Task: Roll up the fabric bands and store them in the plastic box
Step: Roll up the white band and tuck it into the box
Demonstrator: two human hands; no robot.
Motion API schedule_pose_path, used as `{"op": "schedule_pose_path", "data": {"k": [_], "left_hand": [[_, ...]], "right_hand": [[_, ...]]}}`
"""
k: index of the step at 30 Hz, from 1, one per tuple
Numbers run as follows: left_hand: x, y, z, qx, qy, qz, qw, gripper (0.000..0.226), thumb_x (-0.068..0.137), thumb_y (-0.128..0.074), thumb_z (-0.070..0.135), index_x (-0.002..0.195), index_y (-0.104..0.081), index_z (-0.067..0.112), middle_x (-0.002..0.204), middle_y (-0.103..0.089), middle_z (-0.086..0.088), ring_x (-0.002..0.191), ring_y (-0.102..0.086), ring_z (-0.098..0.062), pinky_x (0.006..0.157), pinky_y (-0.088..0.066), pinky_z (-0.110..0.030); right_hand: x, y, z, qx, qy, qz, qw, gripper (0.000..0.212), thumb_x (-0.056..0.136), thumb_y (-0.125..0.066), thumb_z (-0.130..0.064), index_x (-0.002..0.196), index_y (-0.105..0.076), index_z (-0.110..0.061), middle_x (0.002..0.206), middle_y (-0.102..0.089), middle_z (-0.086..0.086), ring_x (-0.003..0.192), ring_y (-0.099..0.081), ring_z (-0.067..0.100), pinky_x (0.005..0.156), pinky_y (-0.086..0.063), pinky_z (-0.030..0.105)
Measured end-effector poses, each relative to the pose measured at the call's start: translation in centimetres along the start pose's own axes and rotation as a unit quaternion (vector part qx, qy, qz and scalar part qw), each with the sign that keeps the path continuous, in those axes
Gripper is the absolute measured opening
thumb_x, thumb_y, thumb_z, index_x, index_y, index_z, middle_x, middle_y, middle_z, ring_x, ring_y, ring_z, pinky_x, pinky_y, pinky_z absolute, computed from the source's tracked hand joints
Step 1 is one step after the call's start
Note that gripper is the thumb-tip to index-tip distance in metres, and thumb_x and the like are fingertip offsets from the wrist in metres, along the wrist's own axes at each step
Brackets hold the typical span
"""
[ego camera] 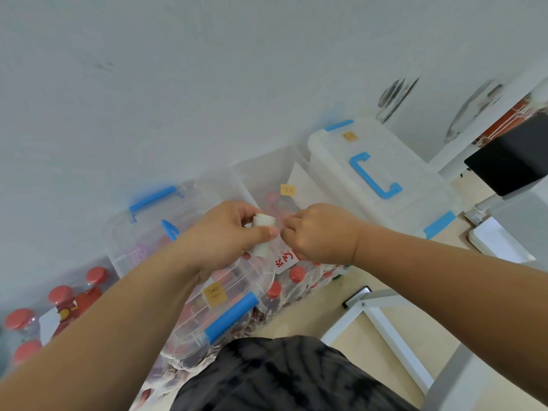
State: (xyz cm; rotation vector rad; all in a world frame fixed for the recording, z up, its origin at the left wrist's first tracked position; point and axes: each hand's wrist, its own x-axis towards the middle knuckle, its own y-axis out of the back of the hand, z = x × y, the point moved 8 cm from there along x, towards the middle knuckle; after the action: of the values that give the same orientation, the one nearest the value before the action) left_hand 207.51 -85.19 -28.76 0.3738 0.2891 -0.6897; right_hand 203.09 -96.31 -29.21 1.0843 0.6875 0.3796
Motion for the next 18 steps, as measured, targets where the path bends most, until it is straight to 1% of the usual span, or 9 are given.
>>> {"op": "schedule_pose_path", "data": {"k": [3, 5, 7, 9, 11, 12, 14, 16, 18], "left_hand": [[-0.4, -0.2, -0.2, -0.009, 0.000, 0.000, 1.000, 0.013, 0.090, -0.075, 0.025, 0.101, -0.075, 0.018, 0.088, -0.077, -0.008, 0.082, -0.071, -0.024, 0.069, -0.058, -0.032], [-0.6, -0.3, -0.3, -0.010, -0.001, -0.003, 1.000, 0.013, 0.091, -0.075, 0.024, 0.102, -0.075, 0.017, 0.091, -0.077, -0.009, 0.082, -0.070, -0.022, 0.070, -0.057, -0.034], [-0.7, -0.4, -0.4, -0.013, -0.003, -0.007, 1.000, 0.013, 0.091, -0.074, 0.023, 0.103, -0.075, 0.016, 0.092, -0.077, -0.011, 0.083, -0.070, -0.023, 0.072, -0.057, -0.036], [-0.8, -0.4, -0.5, -0.019, -0.004, -0.010, 1.000, 0.013, 0.092, -0.074, 0.021, 0.103, -0.075, 0.016, 0.091, -0.077, -0.012, 0.082, -0.069, -0.024, 0.072, -0.056, -0.038], [-0.8, -0.3, -0.7, -0.021, -0.001, -0.010, 1.000, 0.012, 0.092, -0.073, 0.021, 0.103, -0.075, 0.017, 0.091, -0.077, -0.010, 0.085, -0.071, -0.028, 0.073, -0.057, -0.038], [-0.9, -0.3, -0.8, -0.022, 0.002, -0.010, 1.000, 0.011, 0.092, -0.073, 0.021, 0.103, -0.075, 0.018, 0.091, -0.078, -0.008, 0.088, -0.072, -0.030, 0.074, -0.057, -0.038], [-1.0, -0.2, -0.9, -0.026, 0.007, -0.013, 1.000, 0.010, 0.092, -0.073, 0.021, 0.102, -0.075, 0.021, 0.091, -0.079, -0.006, 0.092, -0.073, -0.030, 0.074, -0.058, -0.036], [-1.1, -0.2, -1.0, -0.032, 0.011, -0.017, 0.999, 0.010, 0.092, -0.072, 0.022, 0.102, -0.076, 0.022, 0.091, -0.079, -0.004, 0.092, -0.073, -0.029, 0.072, -0.057, -0.034], [-1.1, -0.2, -0.9, -0.033, 0.010, -0.020, 0.999, 0.011, 0.092, -0.072, 0.023, 0.103, -0.076, 0.021, 0.091, -0.078, -0.005, 0.091, -0.072, -0.028, 0.071, -0.057, -0.033]], "right_hand": [[-0.3, -0.1, 0.0, -0.007, -0.003, 0.021, 1.000, 0.021, 0.099, -0.043, -0.004, 0.098, -0.063, -0.005, 0.087, -0.065, 0.010, 0.075, -0.065, 0.030, 0.066, -0.058, 0.043], [-0.5, -0.2, -0.1, -0.001, -0.003, 0.033, 0.999, 0.022, 0.100, -0.042, -0.004, 0.098, -0.063, -0.004, 0.087, -0.066, 0.010, 0.075, -0.064, 0.030, 0.065, -0.058, 0.043], [-0.5, -0.5, -0.3, 0.020, -0.001, 0.036, 0.999, 0.027, 0.102, -0.036, -0.007, 0.107, -0.062, -0.004, 0.098, -0.067, 0.012, 0.084, -0.065, 0.031, 0.071, -0.058, 0.044], [-0.7, -0.6, 0.0, 0.052, -0.011, 0.031, 0.998, 0.032, 0.104, -0.034, -0.016, 0.118, -0.061, -0.004, 0.110, -0.067, 0.012, 0.096, -0.065, 0.032, 0.080, -0.056, 0.044], [-1.2, -0.1, 1.3, 0.122, -0.064, 0.060, 0.989, 0.033, 0.102, -0.045, -0.026, 0.118, -0.065, -0.007, 0.106, -0.070, 0.010, 0.093, -0.067, 0.032, 0.079, -0.054, 0.043], [-1.6, 0.3, 2.1, 0.170, -0.096, 0.087, 0.977, 0.032, 0.099, -0.053, -0.030, 0.118, -0.069, -0.009, 0.103, -0.072, 0.008, 0.091, -0.068, 0.032, 0.078, -0.054, 0.044], [-2.4, 0.6, 3.0, 0.247, -0.141, 0.124, 0.951, 0.034, 0.094, -0.066, -0.034, 0.120, -0.073, -0.013, 0.107, -0.076, 0.006, 0.095, -0.070, 0.031, 0.083, -0.054, 0.043], [-2.5, 0.5, 2.9, 0.272, -0.158, 0.135, 0.940, 0.037, 0.093, -0.069, -0.039, 0.122, -0.074, -0.016, 0.112, -0.077, 0.004, 0.101, -0.071, 0.029, 0.086, -0.053, 0.042], [-2.2, 0.1, 2.9, 0.268, -0.185, 0.126, 0.937, 0.042, 0.093, -0.066, -0.048, 0.124, -0.072, -0.020, 0.115, -0.076, 0.000, 0.104, -0.070, 0.024, 0.088, -0.053, 0.040]]}}
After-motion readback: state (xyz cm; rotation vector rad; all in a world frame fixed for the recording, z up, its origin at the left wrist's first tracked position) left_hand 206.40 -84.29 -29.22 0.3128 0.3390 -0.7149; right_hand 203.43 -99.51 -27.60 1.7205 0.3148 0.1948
